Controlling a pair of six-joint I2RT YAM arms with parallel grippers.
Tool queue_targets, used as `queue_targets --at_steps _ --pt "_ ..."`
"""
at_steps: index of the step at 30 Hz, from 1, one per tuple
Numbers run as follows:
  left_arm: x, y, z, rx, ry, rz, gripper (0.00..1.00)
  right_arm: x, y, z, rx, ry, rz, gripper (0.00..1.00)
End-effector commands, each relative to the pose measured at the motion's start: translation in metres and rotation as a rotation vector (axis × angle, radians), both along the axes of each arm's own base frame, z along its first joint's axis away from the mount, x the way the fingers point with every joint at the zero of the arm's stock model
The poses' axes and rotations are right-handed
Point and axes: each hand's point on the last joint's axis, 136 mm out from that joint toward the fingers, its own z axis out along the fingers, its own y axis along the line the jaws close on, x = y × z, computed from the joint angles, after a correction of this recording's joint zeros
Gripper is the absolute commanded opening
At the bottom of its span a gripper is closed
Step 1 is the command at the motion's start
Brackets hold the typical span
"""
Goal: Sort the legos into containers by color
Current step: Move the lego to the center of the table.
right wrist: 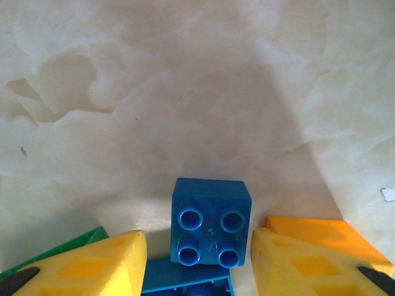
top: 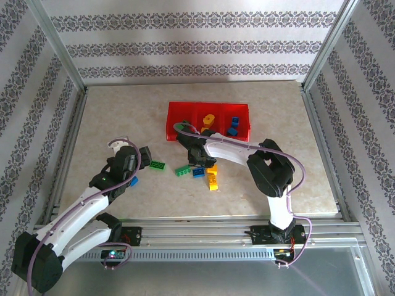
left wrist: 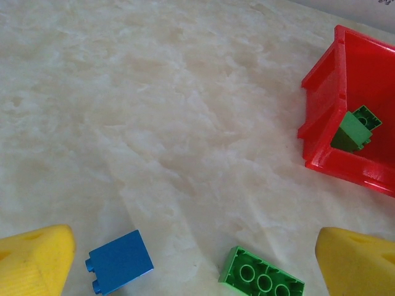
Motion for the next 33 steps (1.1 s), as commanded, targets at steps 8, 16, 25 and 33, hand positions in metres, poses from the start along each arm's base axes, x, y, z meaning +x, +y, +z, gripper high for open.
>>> queue_targets --at_steps 8,16,25,33 --pt "-0.003 0.003 -0.014 -0.006 0.040 0.011 1.00 0.001 -0.008 -0.008 -0.046 0.030 -0.009 0.49" --pt "-0.004 0.003 -0.016 -0.010 0.044 0.017 1.00 0.008 -0.002 -0.013 -0.054 0.037 0.015 0.48" --pt "-0.004 0.004 -0.017 -0.011 0.042 0.023 1.00 0.021 0.009 -0.008 -0.030 0.020 0.048 0.46" --pt "-0.005 0.005 -0.018 -0.008 0.046 0.024 1.00 0.025 0.005 -0.005 -0.037 0.011 0.061 0.48"
